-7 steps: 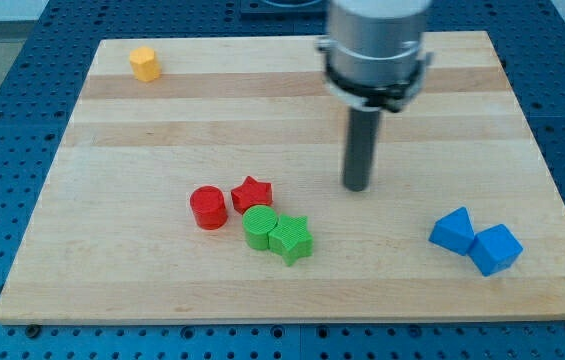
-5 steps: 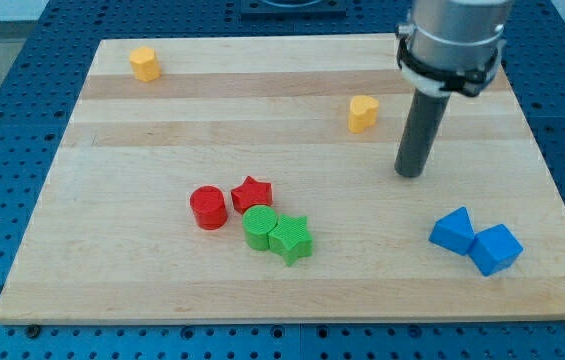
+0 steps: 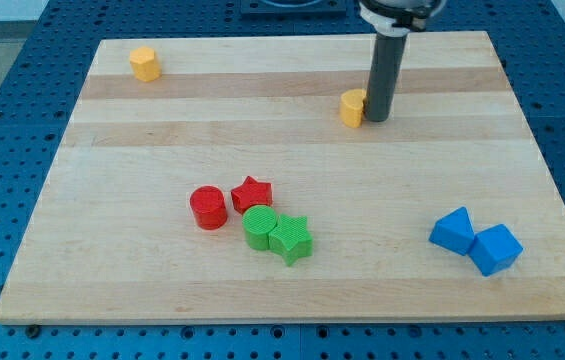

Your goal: Place the yellow heart to the bottom of the yellow hexagon

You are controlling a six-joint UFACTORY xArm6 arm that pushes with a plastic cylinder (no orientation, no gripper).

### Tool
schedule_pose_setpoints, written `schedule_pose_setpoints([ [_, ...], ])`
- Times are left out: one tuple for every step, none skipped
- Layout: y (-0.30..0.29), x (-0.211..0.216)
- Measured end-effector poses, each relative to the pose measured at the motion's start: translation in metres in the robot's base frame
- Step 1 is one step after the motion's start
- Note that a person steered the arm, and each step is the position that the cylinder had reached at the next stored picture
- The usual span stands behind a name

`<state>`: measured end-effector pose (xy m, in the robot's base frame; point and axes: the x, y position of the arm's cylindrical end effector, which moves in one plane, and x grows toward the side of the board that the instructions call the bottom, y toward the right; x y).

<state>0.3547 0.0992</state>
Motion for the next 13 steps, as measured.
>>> schedule_pose_setpoints([
  [-0.026, -0.014],
  [-0.062, -0.014],
  [-0.097, -0.014],
  [-0.134, -0.014],
  [-0.165, -0.014],
  [-0.193, -0.014],
  [-0.214, -0.021],
  [-0.213, -0.023],
  [-0.199, -0.022],
  [-0.189, -0.01],
  [-0.189, 0.011],
  [-0.2, 0.026],
  [-0.21, 0.015],
])
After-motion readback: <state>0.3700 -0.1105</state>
